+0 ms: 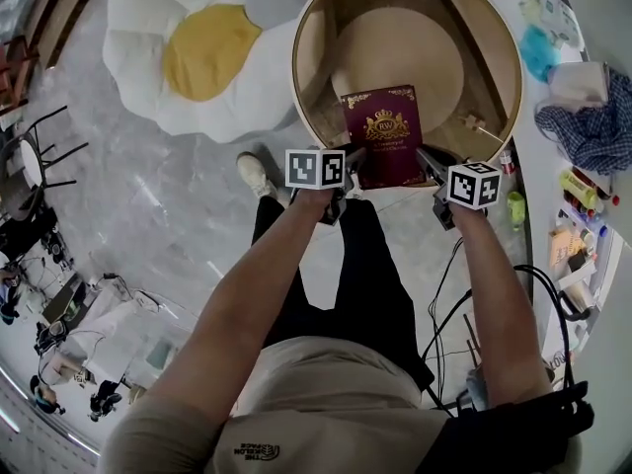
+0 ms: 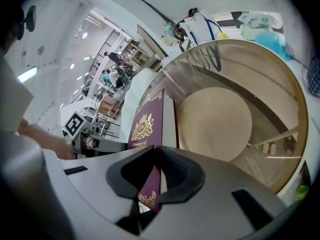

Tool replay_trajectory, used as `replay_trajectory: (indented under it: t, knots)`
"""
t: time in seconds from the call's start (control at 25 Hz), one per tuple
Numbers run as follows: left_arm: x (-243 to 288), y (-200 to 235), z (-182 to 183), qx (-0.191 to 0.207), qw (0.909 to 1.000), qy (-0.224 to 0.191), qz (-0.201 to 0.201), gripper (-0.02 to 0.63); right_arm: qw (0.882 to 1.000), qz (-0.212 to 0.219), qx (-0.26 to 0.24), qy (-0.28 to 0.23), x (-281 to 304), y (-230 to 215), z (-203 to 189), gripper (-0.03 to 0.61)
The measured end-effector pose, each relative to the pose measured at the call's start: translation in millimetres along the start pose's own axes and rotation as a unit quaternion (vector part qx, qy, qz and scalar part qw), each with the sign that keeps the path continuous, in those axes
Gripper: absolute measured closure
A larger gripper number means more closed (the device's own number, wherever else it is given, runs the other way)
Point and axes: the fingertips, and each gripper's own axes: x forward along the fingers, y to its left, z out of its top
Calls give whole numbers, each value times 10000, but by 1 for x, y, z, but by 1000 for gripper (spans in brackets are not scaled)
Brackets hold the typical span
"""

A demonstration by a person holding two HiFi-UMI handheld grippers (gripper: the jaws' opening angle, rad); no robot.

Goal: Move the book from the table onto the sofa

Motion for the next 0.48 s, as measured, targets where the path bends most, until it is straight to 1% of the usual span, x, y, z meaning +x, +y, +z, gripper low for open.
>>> replay_trajectory:
  t: [0.2,0.48]
  knots:
    - [-15,8,2,60,9999,-42,-157,480,9999,-70,33,-117,8,13,0,528]
    - [-50,27,14,230,9993,-129,-257,479,9997,-68,38,-235,25,46,4,528]
